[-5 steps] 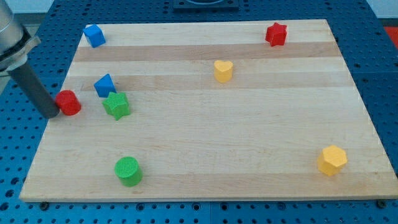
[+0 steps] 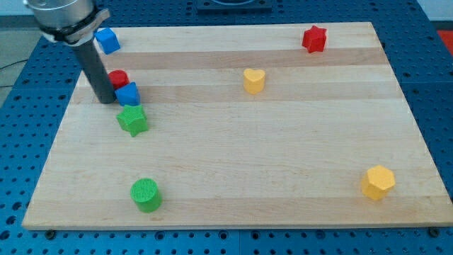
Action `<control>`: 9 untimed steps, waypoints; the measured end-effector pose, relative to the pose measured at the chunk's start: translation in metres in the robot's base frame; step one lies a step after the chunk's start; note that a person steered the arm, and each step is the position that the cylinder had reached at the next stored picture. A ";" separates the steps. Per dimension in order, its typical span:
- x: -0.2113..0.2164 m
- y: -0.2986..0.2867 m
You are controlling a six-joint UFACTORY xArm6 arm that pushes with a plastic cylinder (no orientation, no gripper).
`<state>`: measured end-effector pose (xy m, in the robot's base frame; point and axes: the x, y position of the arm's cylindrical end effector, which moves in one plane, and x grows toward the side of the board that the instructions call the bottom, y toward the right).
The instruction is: Move the red circle to the left of the red star
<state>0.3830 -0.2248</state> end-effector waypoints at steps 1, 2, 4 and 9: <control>-0.033 -0.002; -0.069 0.018; -0.142 0.131; -0.138 0.070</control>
